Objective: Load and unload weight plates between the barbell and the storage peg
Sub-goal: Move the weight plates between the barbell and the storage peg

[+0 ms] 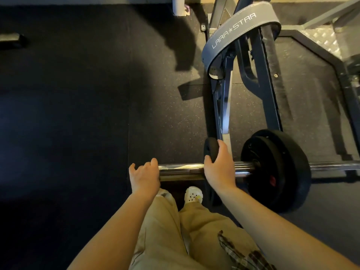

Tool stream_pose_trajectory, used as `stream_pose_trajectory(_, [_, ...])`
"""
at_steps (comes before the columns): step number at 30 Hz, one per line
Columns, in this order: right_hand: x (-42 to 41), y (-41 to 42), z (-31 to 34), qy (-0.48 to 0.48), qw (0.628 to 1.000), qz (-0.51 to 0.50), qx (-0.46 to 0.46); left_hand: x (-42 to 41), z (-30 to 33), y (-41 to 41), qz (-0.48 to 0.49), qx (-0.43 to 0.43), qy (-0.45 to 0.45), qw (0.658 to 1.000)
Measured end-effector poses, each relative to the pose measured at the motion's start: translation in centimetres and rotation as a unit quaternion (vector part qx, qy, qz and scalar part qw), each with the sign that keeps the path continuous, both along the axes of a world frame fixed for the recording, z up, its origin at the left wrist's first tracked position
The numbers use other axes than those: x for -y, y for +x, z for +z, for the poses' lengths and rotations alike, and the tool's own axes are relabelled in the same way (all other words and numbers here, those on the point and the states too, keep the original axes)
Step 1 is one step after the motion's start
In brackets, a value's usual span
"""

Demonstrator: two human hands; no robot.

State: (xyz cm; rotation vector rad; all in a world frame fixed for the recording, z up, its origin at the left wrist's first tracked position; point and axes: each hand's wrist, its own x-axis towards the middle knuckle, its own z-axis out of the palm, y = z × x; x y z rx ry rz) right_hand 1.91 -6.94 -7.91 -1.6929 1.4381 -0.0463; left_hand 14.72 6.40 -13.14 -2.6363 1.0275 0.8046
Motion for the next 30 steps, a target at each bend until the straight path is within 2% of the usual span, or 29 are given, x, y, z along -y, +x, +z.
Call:
stream_pose_trajectory(4, [-4.5, -3.4, 0.1, -0.026, 0.997, 0.022, 0.064, 0.1, 0.3, 0.1, 0.000, -0.014, 0.009, 1.000])
stream_pose_trajectory(10, [-7.6, -7.5, 0.6, 0.043, 0.998, 0.053, 0.010, -0.1, 0.1, 0.2, -0.001, -0.034, -0.005, 0.999])
stream_pose_trajectory(18, [-4.6, -4.9, 1.7, 0.002, 0.993, 0.091, -0.072, 0.0, 0.1, 0.1, 0.021, -0.044, -0.032, 0.998])
stream_pose_trajectory(25, [0.5, -1.5, 1.0, -0.053, 0.983, 0.157, -0.083, -0.6, -0.4, -0.8, 0.053, -0.018, -0.091, 0.994])
stream_pose_trajectory(27, [2.1, 0.0, 0.5, -0.038, 0.985, 0.147, -0.082, -0.7, -0.7, -0.9, 0.049, -0.009, -0.089, 0.995])
stream_pose_trajectory(30, [4.0, 2.6, -0.8, 0.043, 0.985, 0.122, -0.113, -0.8, -1.0, -0.9, 0.029, 0.007, -0.085, 0.996])
